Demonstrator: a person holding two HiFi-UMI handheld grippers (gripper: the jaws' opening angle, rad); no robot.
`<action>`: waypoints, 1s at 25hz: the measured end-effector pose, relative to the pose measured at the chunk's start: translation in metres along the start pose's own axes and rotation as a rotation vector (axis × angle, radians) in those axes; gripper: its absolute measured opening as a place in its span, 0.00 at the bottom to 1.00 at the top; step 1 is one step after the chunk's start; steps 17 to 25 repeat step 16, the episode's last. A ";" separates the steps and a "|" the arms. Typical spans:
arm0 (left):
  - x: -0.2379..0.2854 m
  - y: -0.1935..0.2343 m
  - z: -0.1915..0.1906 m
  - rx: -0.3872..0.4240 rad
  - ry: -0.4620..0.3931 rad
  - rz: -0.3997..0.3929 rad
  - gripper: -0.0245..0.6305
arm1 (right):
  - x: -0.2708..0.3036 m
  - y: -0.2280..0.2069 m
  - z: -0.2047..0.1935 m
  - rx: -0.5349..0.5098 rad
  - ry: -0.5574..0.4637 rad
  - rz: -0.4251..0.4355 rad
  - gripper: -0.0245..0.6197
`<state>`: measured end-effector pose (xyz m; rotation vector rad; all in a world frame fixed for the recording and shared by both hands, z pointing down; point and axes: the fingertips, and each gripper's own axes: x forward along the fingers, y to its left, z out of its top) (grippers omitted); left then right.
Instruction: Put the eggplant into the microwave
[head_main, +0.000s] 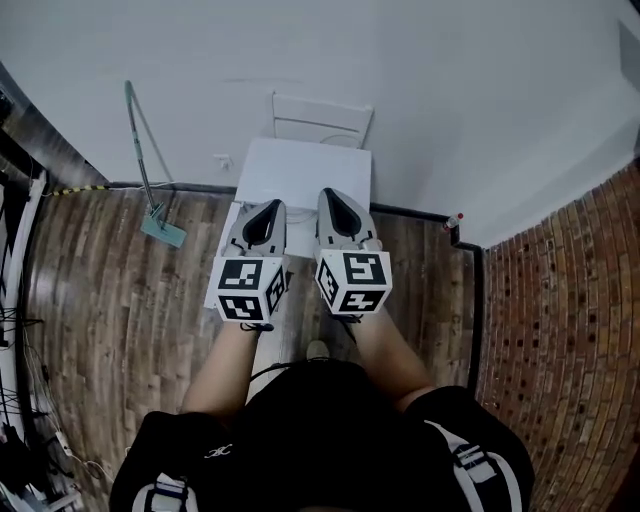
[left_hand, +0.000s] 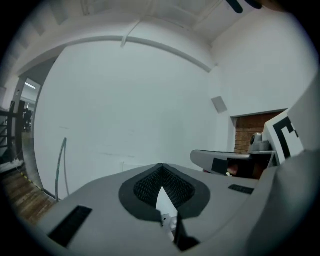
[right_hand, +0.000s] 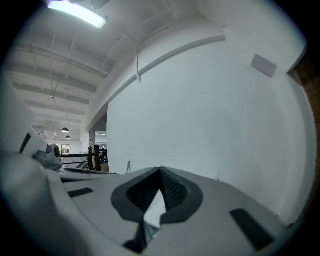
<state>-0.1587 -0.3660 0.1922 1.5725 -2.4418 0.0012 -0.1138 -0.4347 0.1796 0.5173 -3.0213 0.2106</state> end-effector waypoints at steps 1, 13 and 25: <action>-0.001 -0.002 0.003 0.013 -0.004 0.003 0.04 | -0.002 0.001 0.004 -0.004 -0.007 0.008 0.05; -0.002 -0.007 0.033 0.027 -0.087 0.032 0.04 | -0.014 -0.002 0.033 -0.086 -0.091 0.010 0.05; 0.001 -0.009 0.034 0.000 -0.089 0.016 0.04 | -0.013 -0.006 0.032 -0.091 -0.091 0.006 0.05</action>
